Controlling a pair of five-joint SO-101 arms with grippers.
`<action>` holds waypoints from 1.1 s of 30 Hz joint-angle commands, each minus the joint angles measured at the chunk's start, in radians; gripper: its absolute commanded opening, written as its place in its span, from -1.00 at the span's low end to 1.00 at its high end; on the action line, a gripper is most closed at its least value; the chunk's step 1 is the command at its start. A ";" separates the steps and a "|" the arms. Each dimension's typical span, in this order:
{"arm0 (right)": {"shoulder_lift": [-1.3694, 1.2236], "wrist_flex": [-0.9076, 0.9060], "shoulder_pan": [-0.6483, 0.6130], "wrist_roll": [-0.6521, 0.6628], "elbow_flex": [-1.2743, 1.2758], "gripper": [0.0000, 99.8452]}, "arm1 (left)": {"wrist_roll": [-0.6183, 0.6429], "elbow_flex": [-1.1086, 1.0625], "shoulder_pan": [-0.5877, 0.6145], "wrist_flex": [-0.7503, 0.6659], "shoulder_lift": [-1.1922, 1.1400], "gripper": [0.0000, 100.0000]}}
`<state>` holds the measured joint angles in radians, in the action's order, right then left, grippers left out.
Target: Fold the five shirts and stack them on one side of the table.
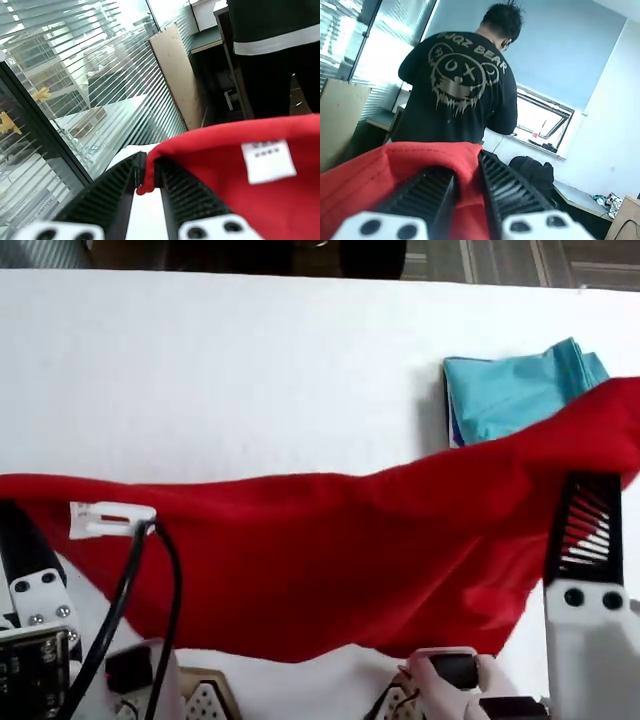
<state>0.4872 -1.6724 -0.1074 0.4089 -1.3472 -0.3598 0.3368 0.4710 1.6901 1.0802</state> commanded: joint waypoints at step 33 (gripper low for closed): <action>0.151 -0.050 0.005 -0.014 0.017 -0.96 | 0.014 0.007 0.003 0.092 0.137 -0.95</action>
<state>0.6437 -1.7200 -0.1059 0.4074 -1.3533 -0.3475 0.3383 0.4695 1.7714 1.2183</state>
